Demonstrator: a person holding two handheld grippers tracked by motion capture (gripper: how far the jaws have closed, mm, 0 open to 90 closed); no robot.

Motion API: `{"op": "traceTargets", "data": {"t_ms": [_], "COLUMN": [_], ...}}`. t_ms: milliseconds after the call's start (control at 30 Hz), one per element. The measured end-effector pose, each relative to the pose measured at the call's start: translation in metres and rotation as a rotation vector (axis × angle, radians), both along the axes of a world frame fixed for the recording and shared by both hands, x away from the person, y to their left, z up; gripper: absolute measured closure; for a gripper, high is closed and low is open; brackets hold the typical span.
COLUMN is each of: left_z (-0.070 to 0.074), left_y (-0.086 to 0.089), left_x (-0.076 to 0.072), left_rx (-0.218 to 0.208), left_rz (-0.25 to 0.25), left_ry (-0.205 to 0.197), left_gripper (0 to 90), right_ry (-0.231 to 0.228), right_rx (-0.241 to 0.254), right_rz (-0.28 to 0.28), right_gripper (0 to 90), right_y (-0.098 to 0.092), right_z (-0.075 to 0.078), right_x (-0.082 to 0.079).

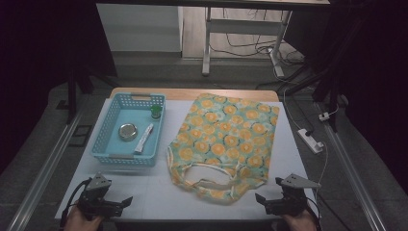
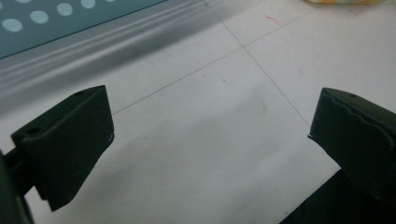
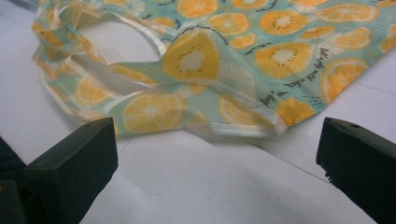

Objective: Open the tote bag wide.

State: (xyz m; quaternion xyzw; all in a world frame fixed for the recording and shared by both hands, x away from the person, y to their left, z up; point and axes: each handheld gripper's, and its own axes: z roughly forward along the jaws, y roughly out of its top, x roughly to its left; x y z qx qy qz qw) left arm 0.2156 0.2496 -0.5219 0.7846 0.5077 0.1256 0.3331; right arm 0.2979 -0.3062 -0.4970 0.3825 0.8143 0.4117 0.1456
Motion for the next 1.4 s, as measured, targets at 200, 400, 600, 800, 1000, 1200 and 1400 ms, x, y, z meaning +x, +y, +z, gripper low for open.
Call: {"op": "traceTargets", "data": {"t_ms": [200, 400, 600, 800, 1000, 1200, 1400], "left_z": [0.000, 0.000, 0.000, 0.000, 0.000, 0.000, 0.000], "left_y": [0.001, 0.001, 0.002, 0.002, 0.003, 0.003, 0.002], "left_x": [-0.001, -0.001, -0.001, -0.001, 0.000, 0.000, 0.000], "left_rx": [-0.007, -0.013, -0.024, -0.034, -0.035, -0.034, -0.037], "left_rz": [-0.012, -0.013, -0.012, -0.014, -0.024, -0.026, -0.029], "left_ry": [0.001, 0.001, 0.006, 0.006, 0.006, 0.008, 0.014], "left_gripper": [0.0, 0.0, 0.0, 0.0, 0.0, 0.0, 0.0], "right_ry": [-0.002, -0.005, -0.029, -0.036, -0.049, -0.052, -0.025], "right_rx": [-0.009, -0.017, -0.033, -0.045, -0.053, -0.045, -0.003], "right_rz": [0.007, 0.031, 0.061, 0.084, 0.112, 0.123, 0.158], "right_gripper": [0.0, 0.0, 0.0, 0.0, 0.0, 0.0, 0.0], "right_y": [0.002, 0.006, 0.013, 0.020, 0.030, 0.038, 0.046], "right_z": [0.000, 0.004, 0.008, 0.008, 0.009, 0.010, 0.013], "right_x": [0.000, 0.000, -0.001, 0.000, 0.002, 0.005, 0.008]}}
